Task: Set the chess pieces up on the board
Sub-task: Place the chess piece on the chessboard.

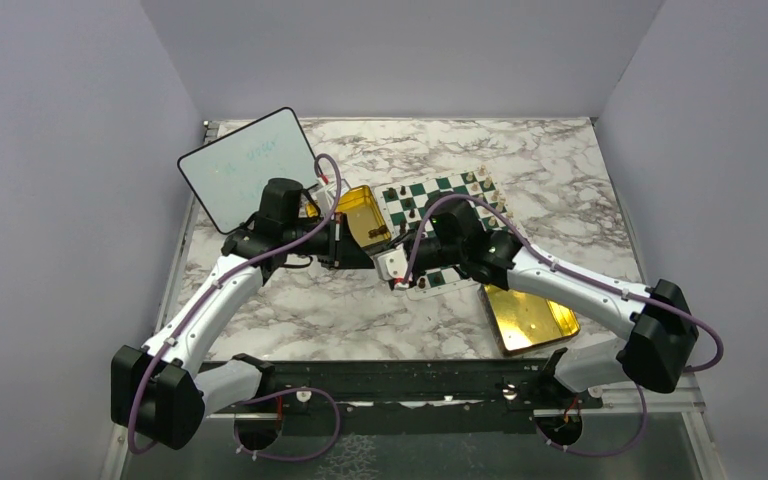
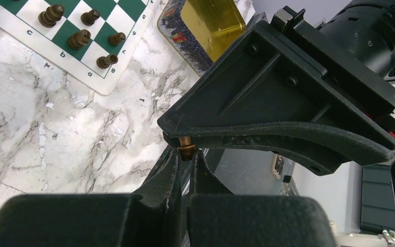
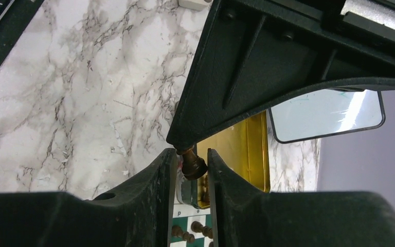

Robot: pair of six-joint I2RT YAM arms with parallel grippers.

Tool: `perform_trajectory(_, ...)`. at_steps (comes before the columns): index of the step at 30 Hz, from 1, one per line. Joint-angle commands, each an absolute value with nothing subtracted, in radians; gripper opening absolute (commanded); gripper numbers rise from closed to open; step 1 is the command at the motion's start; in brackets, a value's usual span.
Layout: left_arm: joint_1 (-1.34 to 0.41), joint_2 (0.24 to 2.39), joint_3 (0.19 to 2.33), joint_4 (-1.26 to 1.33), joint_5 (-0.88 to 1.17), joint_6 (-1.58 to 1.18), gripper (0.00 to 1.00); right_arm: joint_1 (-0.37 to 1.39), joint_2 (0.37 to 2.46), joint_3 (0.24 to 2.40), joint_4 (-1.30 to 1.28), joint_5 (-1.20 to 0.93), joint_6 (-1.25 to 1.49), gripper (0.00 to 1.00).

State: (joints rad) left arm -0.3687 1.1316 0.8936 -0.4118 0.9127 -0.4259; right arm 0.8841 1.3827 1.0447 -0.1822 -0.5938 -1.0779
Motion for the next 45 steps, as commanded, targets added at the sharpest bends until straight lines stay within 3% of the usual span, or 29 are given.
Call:
perform_trajectory(1, -0.372, 1.128, 0.923, -0.390, 0.935, -0.431, 0.00, 0.896, 1.363, 1.027, -0.231, -0.549, -1.111, 0.29)
perform_trajectory(8, -0.373, 1.138, 0.948, -0.390, 0.902, -0.439, 0.00, 0.896, 1.348, 0.975, -0.133, -0.521, -0.997, 0.08)
perform_trajectory(10, -0.373, 1.135, 0.960, -0.389, 0.865, -0.445, 0.11, 0.896, 1.351, 0.967, -0.080, -0.492, -0.913, 0.01)
perform_trajectory(14, -0.373, 1.111, 0.983, -0.388, 0.770, -0.452, 0.36, 0.895, 1.351, 0.941, 0.070, -0.455, -0.696, 0.01)
perform_trajectory(20, -0.373, 1.068, 0.987, -0.349, 0.660, -0.484, 0.49, 0.896, 1.349, 0.897, 0.294, -0.328, -0.346, 0.01)
perform_trajectory(23, -0.373, 1.056, 0.984, -0.331, 0.622, -0.509, 0.50, 0.896, 1.358, 0.911, 0.318, -0.209, -0.202, 0.01)
perform_trajectory(29, -0.373, 1.028, 0.961, -0.275, 0.560, -0.568, 0.50, 0.896, 1.342, 0.856, 0.452, -0.186, -0.071, 0.01)
perform_trajectory(38, -0.373, 1.044, 0.937, -0.169, 0.559, -0.645, 0.40, 0.896, 1.339, 0.858, 0.463, -0.169, -0.043, 0.01)
perform_trajectory(45, -0.374, 1.070, 0.927, -0.167, 0.564, -0.654, 0.39, 0.896, 1.341, 0.865, 0.463, -0.162, -0.028, 0.01)
